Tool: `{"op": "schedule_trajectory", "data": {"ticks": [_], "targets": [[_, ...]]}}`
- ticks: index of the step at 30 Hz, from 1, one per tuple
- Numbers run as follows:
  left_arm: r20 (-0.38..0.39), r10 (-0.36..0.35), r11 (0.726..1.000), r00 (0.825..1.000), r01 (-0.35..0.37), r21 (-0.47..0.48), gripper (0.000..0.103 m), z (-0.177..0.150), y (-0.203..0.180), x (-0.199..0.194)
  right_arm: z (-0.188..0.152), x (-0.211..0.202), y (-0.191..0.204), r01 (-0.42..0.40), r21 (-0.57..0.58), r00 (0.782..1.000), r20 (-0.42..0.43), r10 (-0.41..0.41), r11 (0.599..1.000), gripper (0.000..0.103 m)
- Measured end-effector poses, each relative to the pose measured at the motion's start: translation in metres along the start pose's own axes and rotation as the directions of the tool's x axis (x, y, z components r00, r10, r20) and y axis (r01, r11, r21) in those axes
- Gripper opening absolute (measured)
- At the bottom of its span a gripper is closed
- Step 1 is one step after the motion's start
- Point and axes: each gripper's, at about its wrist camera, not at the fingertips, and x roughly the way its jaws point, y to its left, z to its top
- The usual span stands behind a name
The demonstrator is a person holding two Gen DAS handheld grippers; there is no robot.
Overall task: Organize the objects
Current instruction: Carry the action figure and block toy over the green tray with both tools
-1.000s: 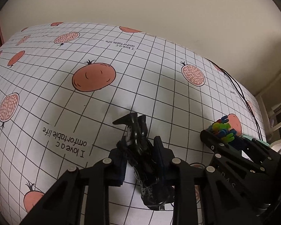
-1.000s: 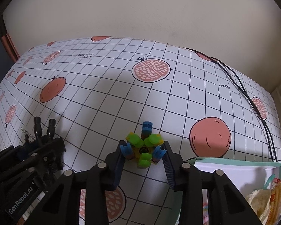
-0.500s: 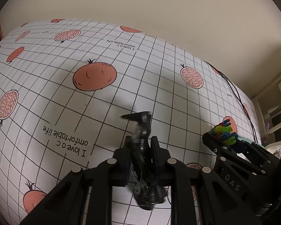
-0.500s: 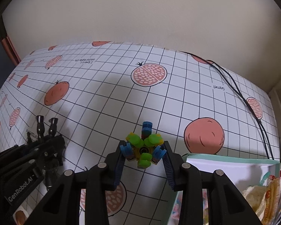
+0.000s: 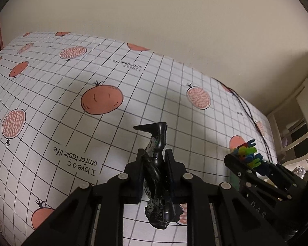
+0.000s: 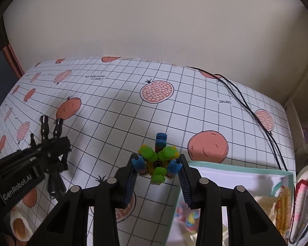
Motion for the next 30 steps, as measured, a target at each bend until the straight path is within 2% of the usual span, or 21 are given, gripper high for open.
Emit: {"op": "schedule_trajectory", "data": {"ticks": [17, 23, 30], "targets": [[0.059, -0.002, 0.996, 0.998, -0.003, 0.087, 0.019, -0.001, -0.041, -0.038, -0.03, -0.063, -0.033, 0.016, 0.056, 0.998, 0.052, -0.019, 0.998, 0.041], [0.068, -0.023, 0.994, 0.997, 0.016, 0.113, 0.019, -0.011, -0.06, -0.057, -0.045, -0.087, -0.046, 0.016, 0.079, 0.997, 0.067, -0.022, 0.997, 0.041], [0.086, -0.003, 0.987, 0.996, -0.011, 0.158, 0.019, -0.023, -0.074, -0.076, -0.062, -0.113, -0.06, 0.008, 0.1, 0.995, 0.094, -0.018, 0.995, 0.041]]}}
